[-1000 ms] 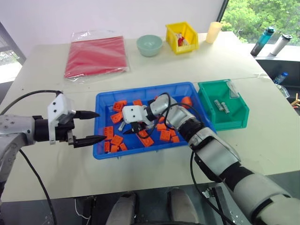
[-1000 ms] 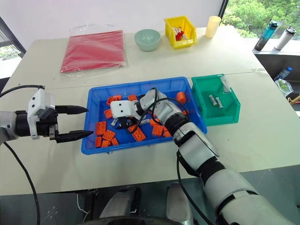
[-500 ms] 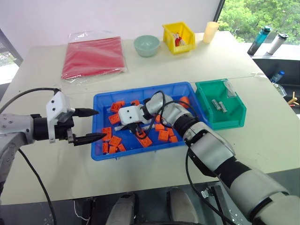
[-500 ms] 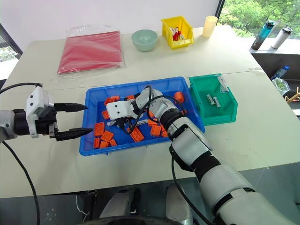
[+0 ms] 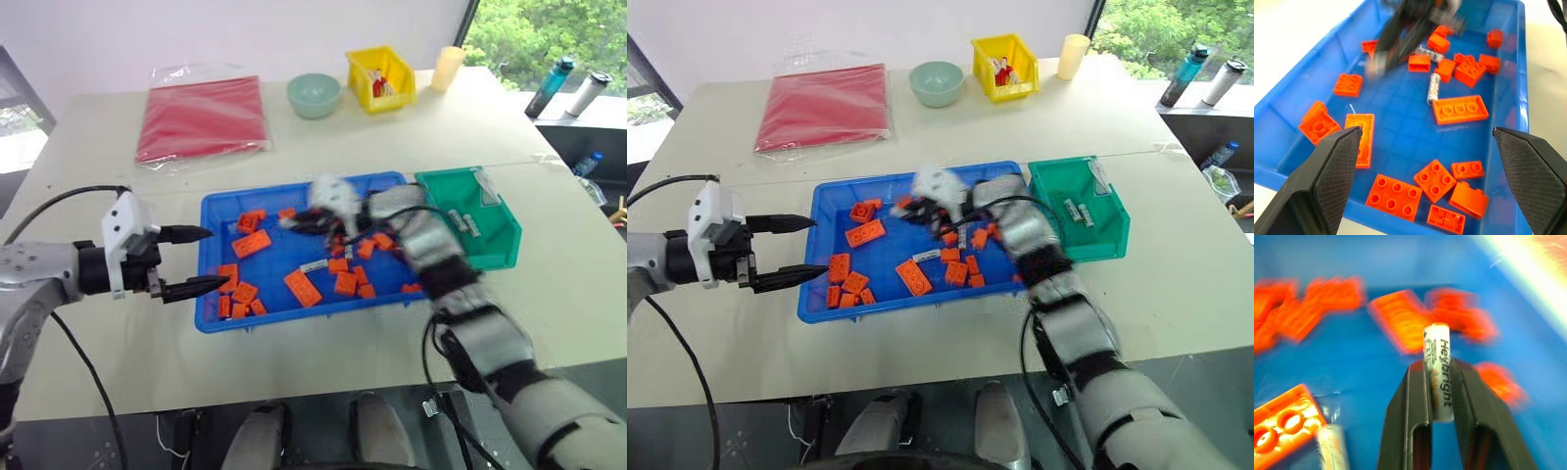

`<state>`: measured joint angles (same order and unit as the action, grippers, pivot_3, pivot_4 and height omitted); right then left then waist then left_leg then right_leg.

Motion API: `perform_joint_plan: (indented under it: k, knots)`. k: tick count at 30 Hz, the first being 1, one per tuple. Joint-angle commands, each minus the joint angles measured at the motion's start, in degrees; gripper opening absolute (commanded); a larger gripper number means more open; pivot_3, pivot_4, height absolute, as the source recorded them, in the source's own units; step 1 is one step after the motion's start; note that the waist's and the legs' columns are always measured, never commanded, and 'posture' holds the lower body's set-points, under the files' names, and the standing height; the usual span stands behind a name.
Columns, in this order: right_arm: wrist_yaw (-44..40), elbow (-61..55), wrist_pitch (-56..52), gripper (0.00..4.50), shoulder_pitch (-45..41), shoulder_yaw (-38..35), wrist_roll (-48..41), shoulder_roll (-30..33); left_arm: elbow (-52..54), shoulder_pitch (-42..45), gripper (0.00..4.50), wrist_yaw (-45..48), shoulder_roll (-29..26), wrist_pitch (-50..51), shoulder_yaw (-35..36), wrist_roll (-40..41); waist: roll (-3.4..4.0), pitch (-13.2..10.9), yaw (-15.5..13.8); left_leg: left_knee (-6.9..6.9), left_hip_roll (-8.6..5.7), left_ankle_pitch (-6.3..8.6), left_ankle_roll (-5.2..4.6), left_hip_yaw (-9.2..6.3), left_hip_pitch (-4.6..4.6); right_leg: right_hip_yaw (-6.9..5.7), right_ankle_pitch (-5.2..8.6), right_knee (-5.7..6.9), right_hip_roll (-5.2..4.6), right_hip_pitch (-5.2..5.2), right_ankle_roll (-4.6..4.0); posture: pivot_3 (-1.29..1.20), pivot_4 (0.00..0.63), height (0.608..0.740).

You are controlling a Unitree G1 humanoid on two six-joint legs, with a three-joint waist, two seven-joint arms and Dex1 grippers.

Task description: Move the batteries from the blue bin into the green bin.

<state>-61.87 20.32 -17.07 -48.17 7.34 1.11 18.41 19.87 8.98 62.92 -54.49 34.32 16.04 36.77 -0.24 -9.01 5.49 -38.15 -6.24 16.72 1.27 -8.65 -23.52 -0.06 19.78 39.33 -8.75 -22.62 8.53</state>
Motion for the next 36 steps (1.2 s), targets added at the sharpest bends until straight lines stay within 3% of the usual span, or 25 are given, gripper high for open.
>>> perform_joint_plan:
  k: [1,8,14,15,21,27,31,36]
  knots:
    - [5.78,-19.39,-17.12,0.05,5.04,-10.41,-5.79,5.66,-1.11,-0.25,4.5,0.13,0.07,-1.87,1.09,-0.48,0.0,0.0,-0.49,0.0,0.0,0.0,0.0,0.05,-0.01,0.0,0.0,-0.01,-0.02,-0.01,0.0,0.0,0.15,0.717]
    - [13.68,-33.44,-35.85,0.05,17.23,-30.79,-11.24,19.24,-5.45,2.71,4.5,0.42,1.87,-3.06,1.27,0.67,0.0,0.0,-2.82,-0.03,0.03,0.01,-0.03,0.39,0.01,0.08,0.0,-0.16,-0.09,-0.06,0.0,0.0,0.15,0.717]
    - [16.78,-36.55,-36.75,0.05,24.93,-31.72,-13.59,21.79,-6.97,6.27,4.5,0.65,3.01,-4.03,-1.63,-0.82,0.02,0.01,-2.83,-0.09,0.06,0.01,-0.04,0.6,0.07,0.11,0.0,-0.16,-0.13,-0.03,0.0,0.0,0.15,0.717]
    - [17.65,-36.04,-36.48,0.55,25.2,-31.45,-13.65,21.7,-6.95,6.78,4.5,0.52,3.25,-3.96,-1.94,-0.78,0.03,0.01,-2.78,-0.07,0.06,0.01,-0.05,0.66,0.08,0.12,0.0,-0.15,-0.13,-0.04,0.0,0.0,0.15,0.717]
    - [19.31,-31.68,-31.1,3.33,23.26,-27.67,-13.2,24.39,-6.14,7.67,4.5,0.51,3.56,-3.91,-2.36,-0.33,0.03,0.01,-2.9,-0.05,0.06,0.01,-0.05,0.66,0.08,0.14,0.0,-0.12,-0.14,-0.04,0.0,0.0,0.15,0.717]
    - [11.7,-31.51,-28.31,3.33,13.33,-19.54,-18.93,25.95,-4.64,6.89,4.5,0.29,3.08,-3.32,-1.23,0.58,0.03,0.01,-2.62,-0.06,0.08,0.01,-0.05,0.65,0.08,0.13,0.0,-0.18,-0.11,-0.04,0.0,0.0,0.15,0.717]
    - [5.55,-32.79,-29.01,3.33,6.76,-7.69,-21.34,23.13,-3.45,6.65,4.5,-0.46,3.27,-2.98,-1.57,0.82,0.03,0.01,-2.08,-0.02,0.13,0.01,-0.05,0.61,0.08,0.12,0.0,-0.18,-0.07,-0.05,0.0,0.0,0.15,0.717]
    - [0.98,-30.21,-25.87,3.33,4.01,8.43,-17.12,19.38,-1.94,6.5,4.5,-1.17,3.38,-2.4,-2.31,0.89,0.0,0.01,-2.36,-0.05,0.06,0.02,-0.05,0.5,0.05,0.08,0.0,-0.18,-0.12,0.01,0.0,0.0,0.15,0.717]
